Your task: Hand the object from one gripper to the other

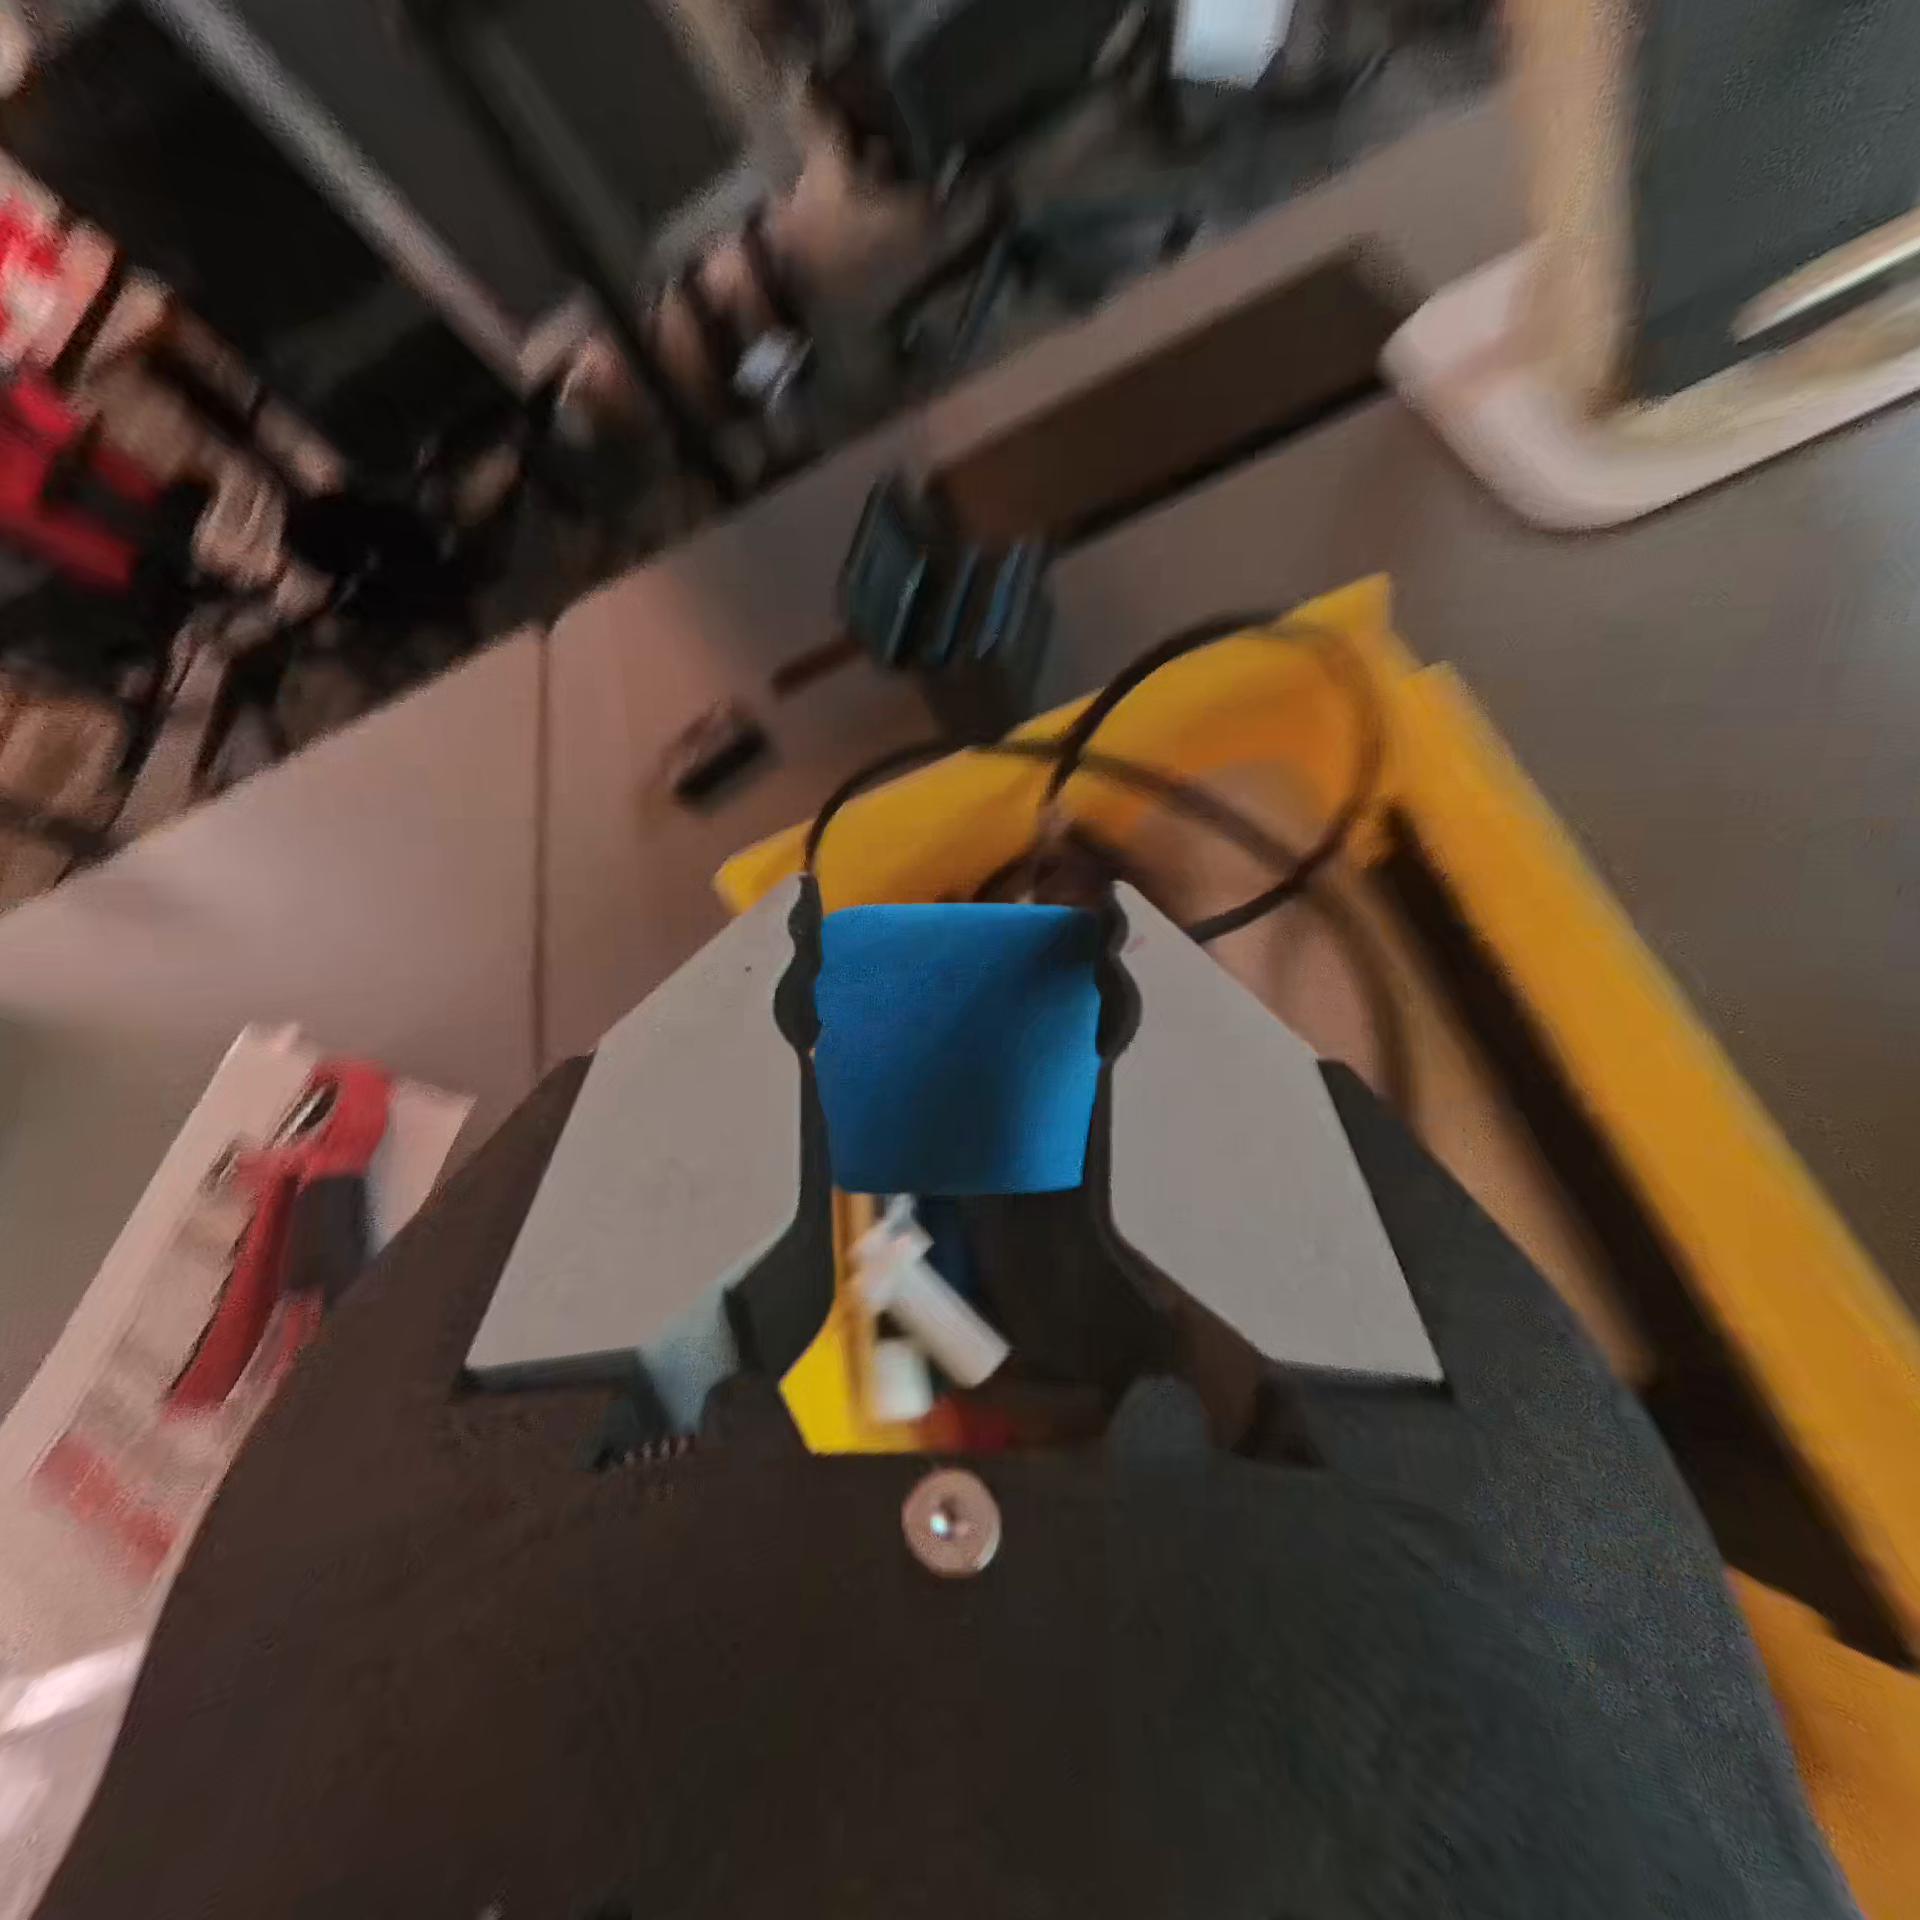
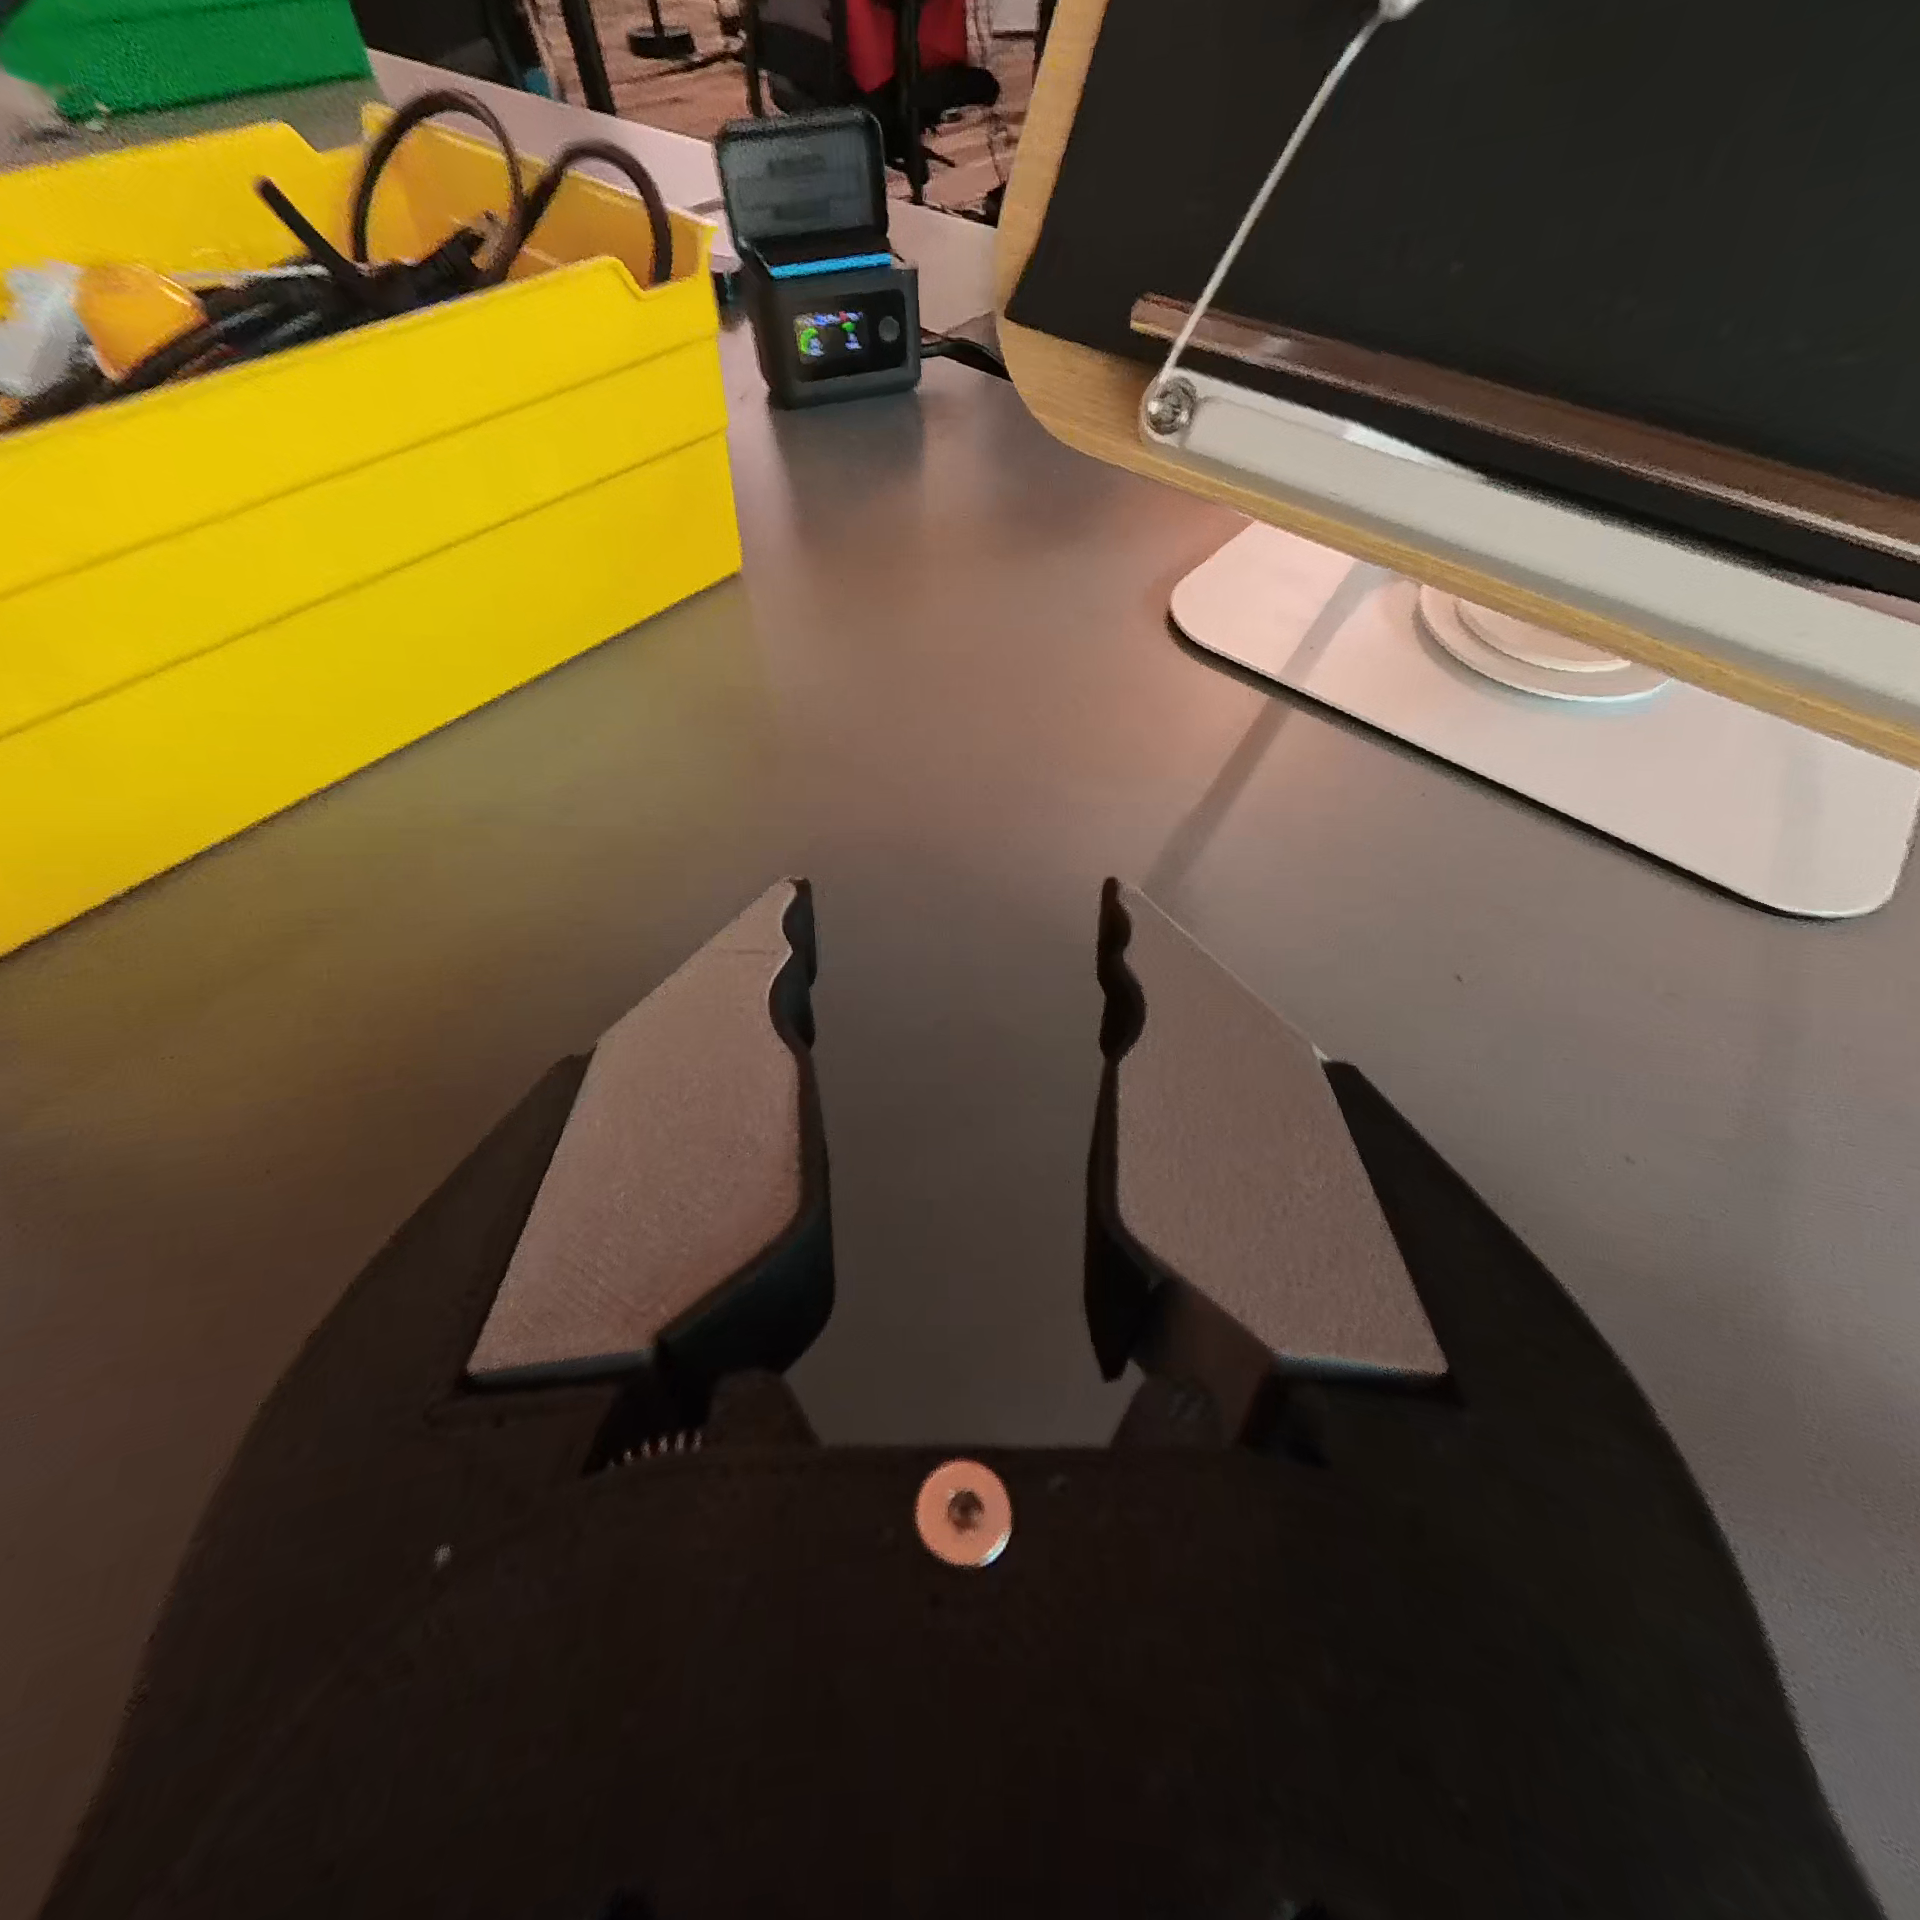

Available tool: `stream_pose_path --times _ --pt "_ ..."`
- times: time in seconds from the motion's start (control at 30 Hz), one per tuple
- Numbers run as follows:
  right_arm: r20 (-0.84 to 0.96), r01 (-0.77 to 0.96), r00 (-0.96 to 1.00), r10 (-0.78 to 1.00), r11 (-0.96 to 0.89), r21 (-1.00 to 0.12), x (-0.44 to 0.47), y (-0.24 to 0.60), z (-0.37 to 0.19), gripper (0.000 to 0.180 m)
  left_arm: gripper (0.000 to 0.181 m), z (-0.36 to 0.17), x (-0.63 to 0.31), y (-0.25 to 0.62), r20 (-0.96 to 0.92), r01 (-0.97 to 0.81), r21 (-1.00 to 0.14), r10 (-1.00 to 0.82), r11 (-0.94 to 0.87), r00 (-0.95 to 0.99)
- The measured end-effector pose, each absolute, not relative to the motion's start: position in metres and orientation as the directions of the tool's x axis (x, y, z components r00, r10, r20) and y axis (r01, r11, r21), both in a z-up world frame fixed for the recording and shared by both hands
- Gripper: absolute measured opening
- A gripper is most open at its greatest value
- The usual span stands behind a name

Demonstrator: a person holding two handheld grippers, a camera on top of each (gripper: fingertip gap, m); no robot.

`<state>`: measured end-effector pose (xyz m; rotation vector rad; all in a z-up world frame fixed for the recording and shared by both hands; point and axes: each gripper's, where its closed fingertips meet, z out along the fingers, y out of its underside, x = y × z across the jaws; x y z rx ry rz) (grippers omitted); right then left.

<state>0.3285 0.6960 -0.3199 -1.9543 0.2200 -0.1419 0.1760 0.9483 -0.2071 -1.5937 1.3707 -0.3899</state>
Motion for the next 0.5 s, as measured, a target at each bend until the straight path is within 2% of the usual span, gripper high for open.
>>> stream_pose_path --times 0.03,0.1,0.23,0.33,0.4,0.5 --pt "-0.013 -0.084 0.98 -0.196 -0.362 -0.928 0.325 0.697 -0.317 0.054 0.05 -0.192 0.184 0.922 -0.298 -0.503 -0.853 -0.92 0.138 0.253" --pt "-0.039 -0.067 0.995 -0.094 -0.314 -0.947 0.309 0.699 -0.305 0.061 0.05 -0.17 0.197 0.866 -0.193 -0.343 -0.929 -0.973 0.138 0.131" --pt "-0.025 -0.009 0.995 0.094 -0.17 -0.985 0.275 0.696 -0.273 0.076 0.05 -0.162 0.218 0.766 0.172 -0.167 -0.974 -0.978 -0.151 -0.117" --pt "0.046 0.065 0.987 0.153 -0.12 -0.991 0.259 0.69 -0.259 0.08 0.049 -0.174 0.237 0.718 0.292 -0.134 -0.954 -0.935 -0.268 -0.203" --pt "0.168 0.179 0.973 0.157 -0.058 -0.982 0.253 0.683 -0.246 0.08 0.049 -0.185 0.249 0.685 0.358 -0.167 -0.932 -0.886 -0.321 -0.294" --pt "0.345 0.349 0.934 0.092 -0.037 -0.936 0.253 0.672 -0.238 0.066 0.049 -0.2 0.266 0.661 0.437 -0.214 -0.899 -0.821 -0.383 -0.367"
